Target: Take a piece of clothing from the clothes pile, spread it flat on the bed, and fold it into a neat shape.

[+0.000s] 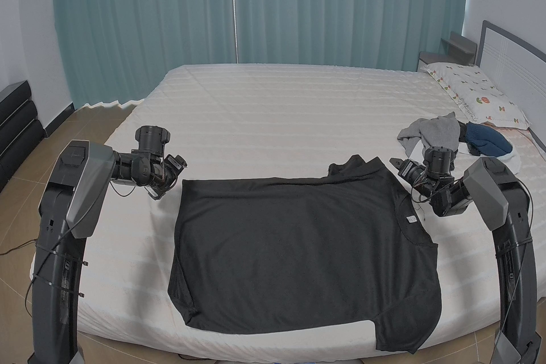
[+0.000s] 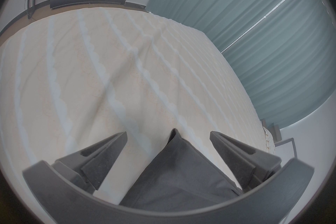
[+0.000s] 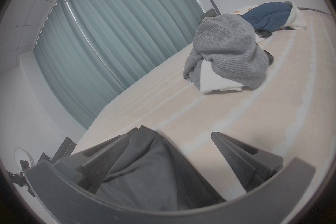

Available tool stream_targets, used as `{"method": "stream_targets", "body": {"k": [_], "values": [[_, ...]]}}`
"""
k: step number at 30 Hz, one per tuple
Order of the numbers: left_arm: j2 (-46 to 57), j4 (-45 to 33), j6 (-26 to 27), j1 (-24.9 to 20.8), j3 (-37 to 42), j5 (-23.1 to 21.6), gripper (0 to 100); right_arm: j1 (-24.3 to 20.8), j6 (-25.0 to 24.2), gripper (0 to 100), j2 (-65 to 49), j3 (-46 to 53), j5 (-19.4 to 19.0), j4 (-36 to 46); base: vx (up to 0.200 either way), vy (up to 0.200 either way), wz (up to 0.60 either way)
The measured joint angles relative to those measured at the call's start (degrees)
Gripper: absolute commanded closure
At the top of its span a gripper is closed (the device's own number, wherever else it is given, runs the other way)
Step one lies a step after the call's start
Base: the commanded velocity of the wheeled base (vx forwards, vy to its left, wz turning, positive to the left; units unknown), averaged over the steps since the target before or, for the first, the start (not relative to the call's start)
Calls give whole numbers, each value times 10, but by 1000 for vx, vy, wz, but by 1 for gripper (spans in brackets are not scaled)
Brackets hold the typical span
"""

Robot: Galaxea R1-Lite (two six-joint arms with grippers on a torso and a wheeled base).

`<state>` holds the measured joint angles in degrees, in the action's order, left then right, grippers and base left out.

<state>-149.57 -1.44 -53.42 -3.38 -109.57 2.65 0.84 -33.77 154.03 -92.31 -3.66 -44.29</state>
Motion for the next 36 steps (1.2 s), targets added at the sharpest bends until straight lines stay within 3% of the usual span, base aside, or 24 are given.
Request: {"method": "stream_targets", "body": {"k": [11, 24, 28, 36], "values": [[167, 32, -1, 4, 269, -91, 0, -2, -26, 0, -152, 265, -8, -50, 0, 0, 0], [395, 128, -19, -25, 633, -148, 0, -17, -72, 0, -332, 625, -16, -150, 0, 0, 0], [457, 165, -41, -39, 735, -174, 0, -21, -86, 0, -375, 727, -25, -195, -200, 0, 0], [515, 277, -65, -48, 846, -235, 0, -38, -99, 0, -425, 815, -36, -234, -125, 75, 0]]}}
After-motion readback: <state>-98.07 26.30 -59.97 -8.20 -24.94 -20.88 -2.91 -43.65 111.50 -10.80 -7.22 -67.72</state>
